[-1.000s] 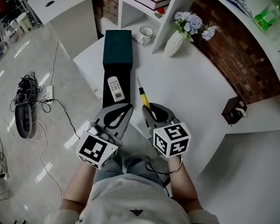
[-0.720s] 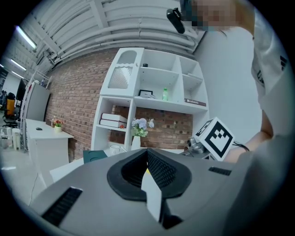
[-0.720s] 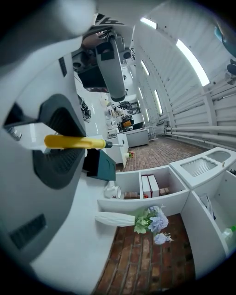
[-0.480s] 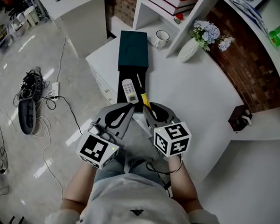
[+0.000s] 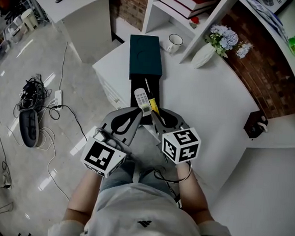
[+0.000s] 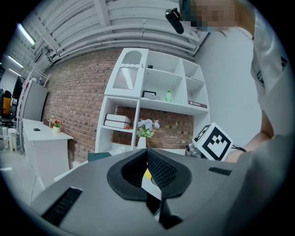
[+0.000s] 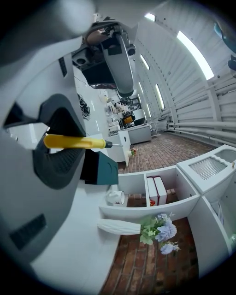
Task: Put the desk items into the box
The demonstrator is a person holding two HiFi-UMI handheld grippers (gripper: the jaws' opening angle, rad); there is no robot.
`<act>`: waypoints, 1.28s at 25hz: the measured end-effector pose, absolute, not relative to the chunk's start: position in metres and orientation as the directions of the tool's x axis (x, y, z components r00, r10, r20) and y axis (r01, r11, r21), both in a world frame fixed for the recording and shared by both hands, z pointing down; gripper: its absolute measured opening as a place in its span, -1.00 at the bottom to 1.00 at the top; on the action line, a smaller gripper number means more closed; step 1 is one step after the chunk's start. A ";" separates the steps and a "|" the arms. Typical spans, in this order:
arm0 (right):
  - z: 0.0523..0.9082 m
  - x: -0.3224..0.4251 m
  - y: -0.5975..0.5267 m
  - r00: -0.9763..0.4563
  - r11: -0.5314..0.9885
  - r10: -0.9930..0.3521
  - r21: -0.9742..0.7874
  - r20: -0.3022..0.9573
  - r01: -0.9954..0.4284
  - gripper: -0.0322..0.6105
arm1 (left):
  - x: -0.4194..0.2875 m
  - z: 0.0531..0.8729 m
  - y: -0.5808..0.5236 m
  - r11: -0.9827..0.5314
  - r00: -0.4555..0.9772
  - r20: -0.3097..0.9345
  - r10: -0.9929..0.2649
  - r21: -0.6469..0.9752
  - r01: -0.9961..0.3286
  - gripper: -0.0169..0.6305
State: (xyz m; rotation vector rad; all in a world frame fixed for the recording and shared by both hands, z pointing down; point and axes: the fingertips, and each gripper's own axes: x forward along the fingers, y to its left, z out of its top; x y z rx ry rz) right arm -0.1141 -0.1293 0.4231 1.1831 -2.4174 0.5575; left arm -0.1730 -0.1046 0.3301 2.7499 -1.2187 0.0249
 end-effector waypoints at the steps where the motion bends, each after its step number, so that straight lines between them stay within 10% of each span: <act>1: 0.426 -0.115 -0.132 -0.563 0.558 -0.651 -0.182 0.510 -0.810 -0.64 | -0.175 0.331 -0.108 -0.666 0.675 0.073 -0.734 0.121 -0.736 -0.91; 32: 0.529 -0.130 -0.173 -0.411 0.437 -0.547 -0.169 0.730 -0.883 -0.64 | -0.215 0.367 -0.171 -0.701 0.725 0.105 -0.681 0.191 -0.687 -0.91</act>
